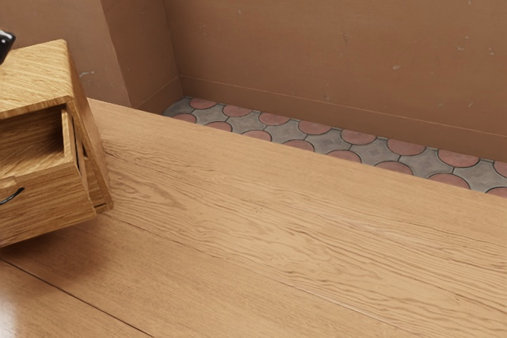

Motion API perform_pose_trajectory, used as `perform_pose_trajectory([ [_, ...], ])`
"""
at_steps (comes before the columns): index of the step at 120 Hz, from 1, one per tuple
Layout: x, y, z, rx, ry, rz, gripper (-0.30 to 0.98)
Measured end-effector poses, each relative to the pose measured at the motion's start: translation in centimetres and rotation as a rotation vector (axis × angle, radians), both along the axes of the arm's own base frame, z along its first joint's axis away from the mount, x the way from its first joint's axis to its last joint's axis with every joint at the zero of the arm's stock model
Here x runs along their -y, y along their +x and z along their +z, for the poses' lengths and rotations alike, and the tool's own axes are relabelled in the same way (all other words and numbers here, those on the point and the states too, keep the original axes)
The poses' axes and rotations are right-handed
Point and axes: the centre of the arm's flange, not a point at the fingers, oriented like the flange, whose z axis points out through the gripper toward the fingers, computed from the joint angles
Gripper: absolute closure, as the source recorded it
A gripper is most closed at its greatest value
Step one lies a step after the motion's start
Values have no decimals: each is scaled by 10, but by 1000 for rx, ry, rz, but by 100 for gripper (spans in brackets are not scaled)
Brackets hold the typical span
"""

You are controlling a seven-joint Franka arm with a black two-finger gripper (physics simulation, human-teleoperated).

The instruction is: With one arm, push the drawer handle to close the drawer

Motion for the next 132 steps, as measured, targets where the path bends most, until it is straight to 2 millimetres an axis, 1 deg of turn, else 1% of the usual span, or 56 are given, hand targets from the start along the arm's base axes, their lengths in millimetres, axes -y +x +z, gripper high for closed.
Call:
perform_pose_trajectory([
  [12, -2, -23, -9, -9, -13, 16, 76],
  [26, 3, -49, -18, -17, -12, 22, 77],
  [35, 2, -64, -33, -27, -19, 31, 78],
  [45, 12, -81, -45, -26, -13, 38, 78],
  [52, 18, -86, -55, -35, -19, 47, 78],
  [61, 29, -93, -63, -36, -25, 50, 78],
  [72, 41, -104, -69, -34, -28, 63, 78],
  [80, 59, -111, -67, -43, -22, 57, 78],
  [88, 73, -119, -69, -64, -21, 57, 78],
  [101, 86, -134, -85, -122, -42, 70, 79],
  [121, 123, -151, -91, -142, -47, 62, 79],
  [132, 132, -156, -95, -131, -52, 78, 79],
])
